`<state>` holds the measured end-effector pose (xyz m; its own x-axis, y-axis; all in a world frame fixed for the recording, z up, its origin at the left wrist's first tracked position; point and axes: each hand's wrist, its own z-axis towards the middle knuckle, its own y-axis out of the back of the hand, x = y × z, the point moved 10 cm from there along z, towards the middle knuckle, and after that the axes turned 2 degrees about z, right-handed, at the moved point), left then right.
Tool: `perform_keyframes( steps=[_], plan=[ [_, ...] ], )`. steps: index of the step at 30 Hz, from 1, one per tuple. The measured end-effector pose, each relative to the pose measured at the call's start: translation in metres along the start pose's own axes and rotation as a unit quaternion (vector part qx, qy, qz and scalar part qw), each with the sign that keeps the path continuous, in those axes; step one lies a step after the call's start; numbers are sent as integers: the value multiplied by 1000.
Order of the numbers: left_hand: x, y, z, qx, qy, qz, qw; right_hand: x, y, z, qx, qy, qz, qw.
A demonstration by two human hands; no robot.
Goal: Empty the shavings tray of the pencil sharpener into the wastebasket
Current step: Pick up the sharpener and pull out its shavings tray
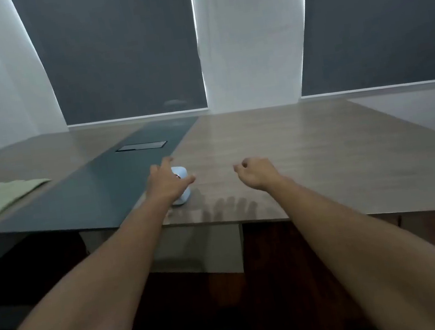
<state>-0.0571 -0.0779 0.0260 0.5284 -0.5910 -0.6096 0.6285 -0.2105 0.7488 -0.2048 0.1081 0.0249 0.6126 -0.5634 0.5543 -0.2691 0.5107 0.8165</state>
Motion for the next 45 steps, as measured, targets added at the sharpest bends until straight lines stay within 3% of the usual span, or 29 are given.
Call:
perform_keyframes(
  steps=[11,14,17,22,30,36,45],
  plan=[
    [43,-15,16,-96,48,-136,985,5,-53,32,10,8,188,982],
    [52,-27,28,-66,111,-273,953,6,-67,46,28,-24,242,969],
    [48,-47,35,-9,157,-388,908,4,-89,56,83,-106,333,933],
    [16,-69,42,60,132,-450,881,10,-102,62,158,-152,420,881],
    [-20,-87,46,101,83,-467,874,-25,-86,65,119,-194,529,817],
    [-39,-96,43,87,63,-463,880,-74,-57,61,17,-212,607,766],
    [-69,-104,32,80,-17,-409,909,-128,-4,49,-96,-188,546,811]
  ],
)
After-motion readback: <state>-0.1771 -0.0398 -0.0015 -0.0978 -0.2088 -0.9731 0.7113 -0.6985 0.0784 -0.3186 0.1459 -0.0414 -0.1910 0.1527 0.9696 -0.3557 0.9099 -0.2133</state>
